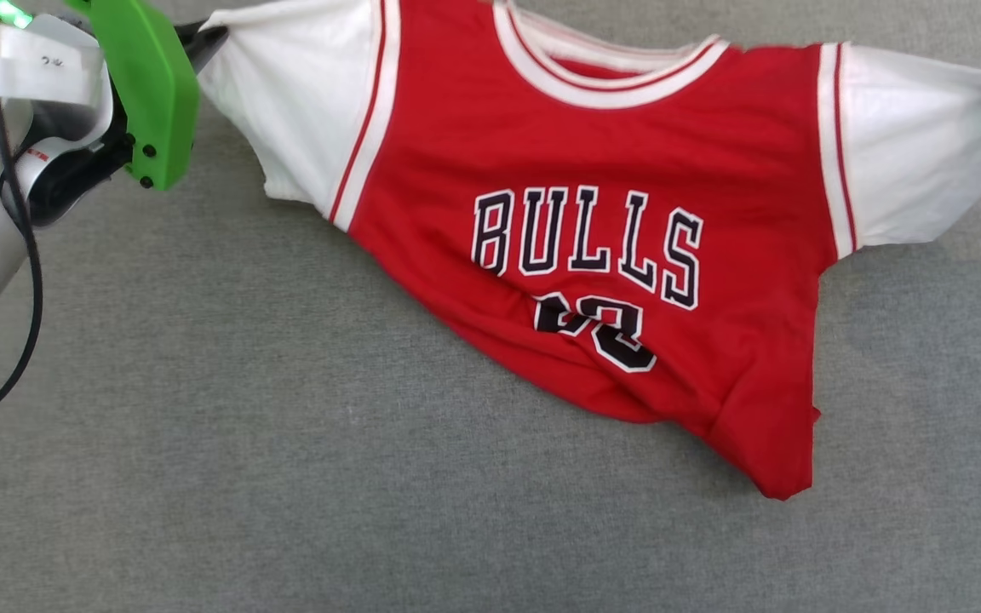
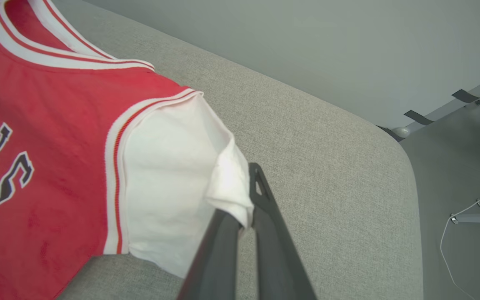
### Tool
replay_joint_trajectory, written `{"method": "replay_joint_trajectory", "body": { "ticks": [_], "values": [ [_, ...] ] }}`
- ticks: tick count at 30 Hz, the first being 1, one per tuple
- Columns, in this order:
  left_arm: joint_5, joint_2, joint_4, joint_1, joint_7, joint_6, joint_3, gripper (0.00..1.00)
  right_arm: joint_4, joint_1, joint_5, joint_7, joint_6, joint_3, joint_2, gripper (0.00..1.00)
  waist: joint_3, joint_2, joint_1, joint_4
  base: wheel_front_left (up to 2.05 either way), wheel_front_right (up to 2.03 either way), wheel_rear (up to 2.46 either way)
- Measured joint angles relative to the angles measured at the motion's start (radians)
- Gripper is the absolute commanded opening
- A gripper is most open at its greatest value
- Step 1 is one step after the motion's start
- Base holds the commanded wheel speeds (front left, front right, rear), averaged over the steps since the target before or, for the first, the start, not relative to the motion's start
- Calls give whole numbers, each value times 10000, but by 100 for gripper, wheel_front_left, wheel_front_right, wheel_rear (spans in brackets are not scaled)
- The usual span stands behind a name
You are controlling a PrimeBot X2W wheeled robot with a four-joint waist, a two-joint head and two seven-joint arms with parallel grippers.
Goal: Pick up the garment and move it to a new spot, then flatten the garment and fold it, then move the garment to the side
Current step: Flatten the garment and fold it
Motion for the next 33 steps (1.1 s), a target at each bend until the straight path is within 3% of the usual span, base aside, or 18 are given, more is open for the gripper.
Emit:
{"method": "replay_joint_trajectory", "body": {
  "ticks": [6,16,25,33],
  "values": [
    [263,209,-711,-423,-1461,0,-40,0,-63,-36,115,-274,0,-481,-247,0,-706,0,-1,250,0,0,0],
    [686,431,-1312,-1307,-2824,194,606,0,-370,-780,337,-683,0,-1083,-407,0,-1791,0,-2,550,0,0,0],
    [805,374,-1312,-2124,-3097,439,1007,0,-389,-1960,648,-742,0,-1258,-385,0,-2280,0,-2,687,0,0,0],
    [1037,-230,-125,-3358,-3145,439,1223,0,113,-4093,449,-288,0,-642,117,0,-1803,0,-2,643,0,0,0]
  ]
}}
